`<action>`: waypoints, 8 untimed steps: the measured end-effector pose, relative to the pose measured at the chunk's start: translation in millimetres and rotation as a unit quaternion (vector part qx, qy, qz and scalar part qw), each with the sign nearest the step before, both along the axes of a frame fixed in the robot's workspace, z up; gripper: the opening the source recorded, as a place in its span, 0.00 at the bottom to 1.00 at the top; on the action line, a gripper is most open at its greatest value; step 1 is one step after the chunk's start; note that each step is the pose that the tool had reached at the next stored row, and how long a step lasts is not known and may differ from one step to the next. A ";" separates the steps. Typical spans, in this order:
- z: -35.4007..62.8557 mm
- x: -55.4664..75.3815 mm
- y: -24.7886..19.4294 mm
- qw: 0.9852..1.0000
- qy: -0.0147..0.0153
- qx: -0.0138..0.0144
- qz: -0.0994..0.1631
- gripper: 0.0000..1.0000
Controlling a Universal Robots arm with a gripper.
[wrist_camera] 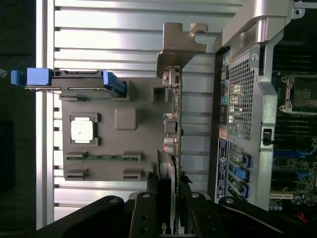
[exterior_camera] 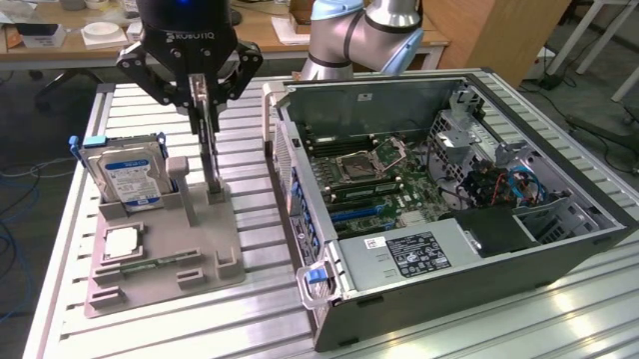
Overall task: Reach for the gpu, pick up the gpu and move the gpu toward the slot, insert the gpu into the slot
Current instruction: 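Pick up the gpu and move the gpu toward the slot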
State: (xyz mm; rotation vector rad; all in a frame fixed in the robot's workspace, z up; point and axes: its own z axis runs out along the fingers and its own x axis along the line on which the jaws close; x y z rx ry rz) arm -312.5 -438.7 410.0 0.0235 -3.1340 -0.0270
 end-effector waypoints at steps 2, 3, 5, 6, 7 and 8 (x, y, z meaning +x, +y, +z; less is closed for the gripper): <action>0.0 3.4 0.0 1.000 0.000 0.000 0.000 0.26; 0.0 5.2 0.0 1.000 0.000 0.000 0.000 0.26; 0.0 9.0 0.0 1.000 0.000 0.000 0.000 0.26; -0.1 10.9 0.0 1.000 0.000 0.000 0.000 0.26; 0.0 12.7 0.0 1.000 0.000 0.000 0.000 0.26; 0.0 14.4 0.0 1.000 0.000 0.000 0.000 0.26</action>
